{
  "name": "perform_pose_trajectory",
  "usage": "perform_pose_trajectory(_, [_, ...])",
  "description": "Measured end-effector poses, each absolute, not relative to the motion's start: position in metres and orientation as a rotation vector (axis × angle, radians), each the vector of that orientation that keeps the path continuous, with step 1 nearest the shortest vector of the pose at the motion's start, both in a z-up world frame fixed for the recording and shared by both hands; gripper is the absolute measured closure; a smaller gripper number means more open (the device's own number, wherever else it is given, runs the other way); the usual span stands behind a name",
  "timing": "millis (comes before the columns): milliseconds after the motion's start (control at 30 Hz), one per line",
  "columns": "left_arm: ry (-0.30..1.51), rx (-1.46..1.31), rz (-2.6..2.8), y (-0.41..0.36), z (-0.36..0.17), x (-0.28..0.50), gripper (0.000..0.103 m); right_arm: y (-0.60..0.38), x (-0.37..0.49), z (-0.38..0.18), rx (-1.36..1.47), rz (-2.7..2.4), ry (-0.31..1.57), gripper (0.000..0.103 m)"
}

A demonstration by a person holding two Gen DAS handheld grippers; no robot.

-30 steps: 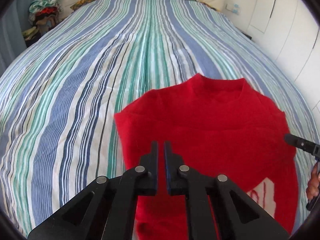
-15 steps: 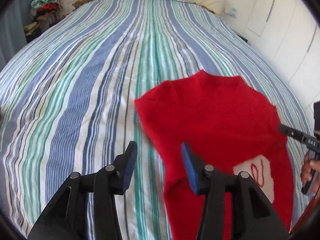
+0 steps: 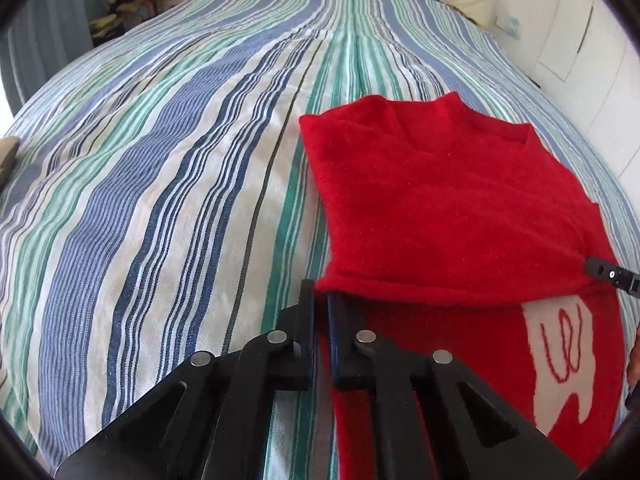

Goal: Fold small clothes

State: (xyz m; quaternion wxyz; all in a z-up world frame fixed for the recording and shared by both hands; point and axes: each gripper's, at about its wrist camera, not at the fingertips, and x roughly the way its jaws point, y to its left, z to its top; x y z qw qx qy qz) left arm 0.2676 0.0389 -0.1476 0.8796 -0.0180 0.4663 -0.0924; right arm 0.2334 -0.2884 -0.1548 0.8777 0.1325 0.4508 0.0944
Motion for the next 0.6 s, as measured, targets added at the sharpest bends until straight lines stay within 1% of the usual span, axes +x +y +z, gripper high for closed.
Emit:
perform_pose_trajectory(67, [0.971,-0.051,-0.192,0.041,-0.15,0.265,0.1,-0.288,0.234,-0.175,0.265,0.177,1.0,0.084])
perform_pose_trajectory(100, [0.97,-0.055,-0.194,0.042,-0.151,0.265,0.099,-0.288,0.232,-0.182,0.262,0.179,0.997,0.084])
perform_pose_trajectory(167, [0.963,-0.044,-0.194,0.041,-0.153,0.264,0.099,-0.292,0.225,-0.186,0.279,0.187,0.959,0.084])
perform_pose_trajectory(233, [0.957,-0.006,-0.187,0.037,-0.152,0.261,0.096,-0.297,0.223,-0.187,0.319,0.19,0.952,0.084])
perform_pose_trajectory(333, [0.969,0.007,-0.19,0.041,-0.149,0.258,0.093,-0.295,0.22,-0.18,0.27,0.185,0.963,0.084])
perform_pose_trajectory(400, [0.976,0.004,-0.185,0.05,-0.144,0.251,0.085,-0.295,0.211,-0.171,0.212,0.174,0.968,0.084])
perform_pose_trajectory(433, [0.979,0.012,-0.168,0.054,-0.141,0.246,0.085,-0.296,0.204,-0.168,0.187,0.167,0.97,0.083])
perform_pose_trajectory(467, [0.988,0.017,-0.155,0.059,-0.138,0.239,0.08,-0.298,0.196,-0.162,0.163,0.157,0.973,0.082])
perform_pose_trajectory(500, [0.991,0.017,-0.151,0.065,-0.135,0.232,0.072,-0.3,0.186,-0.158,0.145,0.146,0.969,0.08])
perform_pose_trajectory(567, [0.983,0.03,-0.131,0.073,-0.125,0.21,0.062,-0.307,0.16,-0.148,0.131,0.149,0.946,0.079])
perform_pose_trajectory(600, [0.977,0.036,-0.138,0.074,-0.12,0.197,0.06,-0.31,0.145,-0.143,0.123,0.151,0.938,0.079])
